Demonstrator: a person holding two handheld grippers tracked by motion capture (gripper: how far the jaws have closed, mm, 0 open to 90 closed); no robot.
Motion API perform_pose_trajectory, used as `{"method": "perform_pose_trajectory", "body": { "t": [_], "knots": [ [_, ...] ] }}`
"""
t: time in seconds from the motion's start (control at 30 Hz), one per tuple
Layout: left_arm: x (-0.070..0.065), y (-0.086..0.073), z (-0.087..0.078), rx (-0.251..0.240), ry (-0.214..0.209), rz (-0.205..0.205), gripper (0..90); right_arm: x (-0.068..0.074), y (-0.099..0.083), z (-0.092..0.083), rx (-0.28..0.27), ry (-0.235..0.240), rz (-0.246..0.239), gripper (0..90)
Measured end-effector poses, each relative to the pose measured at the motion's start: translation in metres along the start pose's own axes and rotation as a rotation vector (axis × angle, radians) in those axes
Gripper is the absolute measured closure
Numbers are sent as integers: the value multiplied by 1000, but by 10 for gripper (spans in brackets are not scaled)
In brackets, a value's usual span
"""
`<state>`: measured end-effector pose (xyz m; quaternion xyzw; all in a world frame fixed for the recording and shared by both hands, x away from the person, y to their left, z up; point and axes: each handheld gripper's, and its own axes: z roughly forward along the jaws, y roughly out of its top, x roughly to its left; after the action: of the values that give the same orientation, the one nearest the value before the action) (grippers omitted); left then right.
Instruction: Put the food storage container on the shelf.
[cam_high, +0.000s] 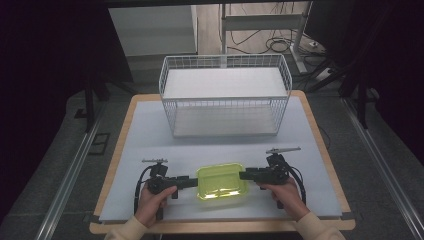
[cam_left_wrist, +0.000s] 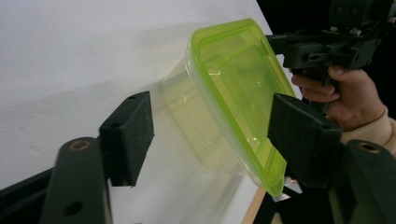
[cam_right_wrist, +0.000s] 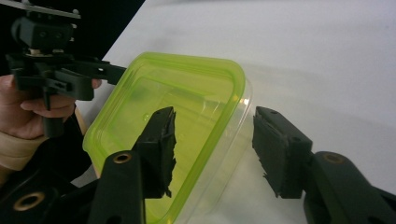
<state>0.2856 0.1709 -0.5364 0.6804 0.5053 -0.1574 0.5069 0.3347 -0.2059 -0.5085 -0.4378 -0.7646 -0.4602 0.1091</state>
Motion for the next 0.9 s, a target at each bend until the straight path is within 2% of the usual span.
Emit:
{"method": "perform_pose_trajectory", "body": {
  "t": [0.03, 0.07, 0.1, 0.13, 0.27, 0.37, 0.4, 0.43, 0.5, 0.53, 0.57, 0.63, 0.7, 0.83, 0.87, 0.9],
  "knots": [
    [1, 0, 2, 2, -11, -9, 317, 0, 0, 0, 0, 0, 0, 494],
    [1, 0, 3, 5, -22, -17, 369, 0, 0, -1, -3, 9, 5, 512],
    [1, 0, 5, 4, -37, -28, 369, 0, 0, -1, -3, 9, 5, 512],
    [0, 0, 7, 7, -51, -37, 406, 0, -1, -3, -1, 21, 13, 529],
    [-1, -1, 13, 39, -44, -30, 443, 0, -2, -4, 8, 22, 18, 553],
    [-1, -2, 15, 44, -61, -46, 552, -1, -3, -4, 24, 19, 27, 591],
    [0, -3, 15, 48, -74, -50, 552, -2, -3, -3, 32, 27, 35, 610],
    [0, -3, 15, 51, -81, -51, 595, -3, -4, -1, 43, 44, 44, 625],
    [-1, -3, 15, 51, -69, -43, 647, -3, -5, 1, 60, 43, 40, 679],
    [-2, -3, 13, 41, -74, -44, 709, -2, -6, 3, 73, 40, 35, 685],
    [-2, -3, 13, 41, -74, -44, 721, -2, -6, 3, 73, 40, 35, 685],
    [-2, -2, 11, 35, -80, -45, 734, -2, -6, 2, 66, 44, 43, 711],
    [-3, -2, 9, 22, -85, -49, 767, -1, -7, -2, 44, 58, 80, 748],
    [-7, -3, 6, 11, -92, -34, 793, 1, -9, -5, 12, 64, 95, 779],
    [-8, -3, 5, 5, -96, -30, 819, 2, -11, -8, -6, 73, 114, 799],
    [-11, -3, 3, -8, -105, -19, 829, 3, -11, -9, -14, 68, 99, 804]
  ]
}}
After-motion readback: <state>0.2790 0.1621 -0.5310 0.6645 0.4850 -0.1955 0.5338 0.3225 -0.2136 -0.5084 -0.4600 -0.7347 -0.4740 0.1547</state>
